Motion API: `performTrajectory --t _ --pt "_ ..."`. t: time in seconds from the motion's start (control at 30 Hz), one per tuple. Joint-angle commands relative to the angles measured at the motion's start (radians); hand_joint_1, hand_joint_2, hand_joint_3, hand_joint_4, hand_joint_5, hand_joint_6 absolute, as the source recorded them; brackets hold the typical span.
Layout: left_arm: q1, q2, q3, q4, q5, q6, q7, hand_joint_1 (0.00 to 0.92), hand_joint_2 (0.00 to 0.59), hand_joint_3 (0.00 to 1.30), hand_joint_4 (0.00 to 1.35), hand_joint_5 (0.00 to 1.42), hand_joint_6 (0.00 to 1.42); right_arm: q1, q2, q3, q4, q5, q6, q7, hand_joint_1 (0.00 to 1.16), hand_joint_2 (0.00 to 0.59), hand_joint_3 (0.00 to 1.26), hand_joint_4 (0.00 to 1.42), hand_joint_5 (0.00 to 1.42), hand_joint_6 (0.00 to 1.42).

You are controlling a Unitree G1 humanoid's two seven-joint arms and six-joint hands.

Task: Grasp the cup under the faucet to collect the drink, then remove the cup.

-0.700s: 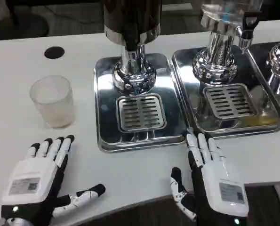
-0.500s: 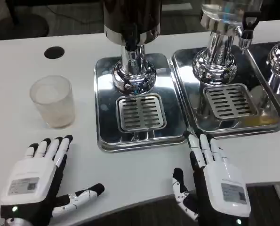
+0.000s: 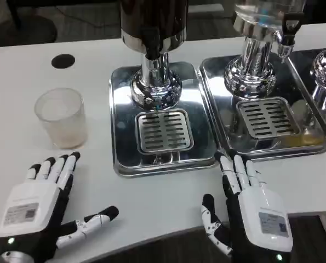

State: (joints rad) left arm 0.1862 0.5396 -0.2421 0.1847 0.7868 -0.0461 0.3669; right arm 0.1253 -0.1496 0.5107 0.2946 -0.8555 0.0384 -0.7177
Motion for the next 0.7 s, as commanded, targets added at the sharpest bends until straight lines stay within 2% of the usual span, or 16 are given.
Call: performTrajectory --t 0.03,0.47,0.7 --pt "0.005 0.005 0.039 0.021 -0.025 -0.017 0.022 0.0 0.07 0.0 0.0 0.0 0.0 -0.013 0.01 -0.007 -0.015 0.005 -0.004 0.01 0.54 0.536 0.09 0.0 0.0 0.08" --pt "-0.089 0.037 0.065 0.132 -0.056 -0.06 0.0 0.0 0.06 0.0 0.0 0.0 0.0 -0.019 0.026 -0.009 -0.008 0.004 -0.006 0.004 0.54 0.536 0.09 0.0 0.0 0.09" --pt "-0.111 0.037 0.102 0.205 -0.145 -0.125 -0.008 0.0 0.051 0.0 0.0 0.0 0.0 -0.026 0.027 -0.009 -0.002 0.006 -0.011 0.003 0.54 0.536 0.09 0.0 0.0 0.09"
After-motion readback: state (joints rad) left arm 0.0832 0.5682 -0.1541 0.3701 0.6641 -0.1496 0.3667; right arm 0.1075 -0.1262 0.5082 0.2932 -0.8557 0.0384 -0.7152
